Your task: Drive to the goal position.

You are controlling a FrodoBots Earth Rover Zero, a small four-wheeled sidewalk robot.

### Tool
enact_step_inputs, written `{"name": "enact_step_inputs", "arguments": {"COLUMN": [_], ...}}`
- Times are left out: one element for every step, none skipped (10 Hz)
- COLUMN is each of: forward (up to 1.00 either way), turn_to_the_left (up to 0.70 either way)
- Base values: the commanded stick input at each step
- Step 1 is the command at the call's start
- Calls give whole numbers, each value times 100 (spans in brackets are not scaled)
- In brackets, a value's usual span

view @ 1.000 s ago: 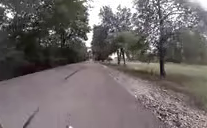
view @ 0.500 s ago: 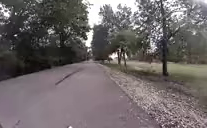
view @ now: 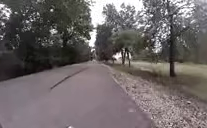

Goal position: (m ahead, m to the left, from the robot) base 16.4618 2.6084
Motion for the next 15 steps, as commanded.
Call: {"name": "enact_step_inputs", "arguments": {"forward": [100, 100, 100, 100, 100, 100, 100, 100, 100, 100, 100, 100, 100, 100, 100], "turn_to_the_left": [1, 1, 1, 1, 1, 1, 0, -2, -3, -4, -6, -7, -8, -9, -10]}}
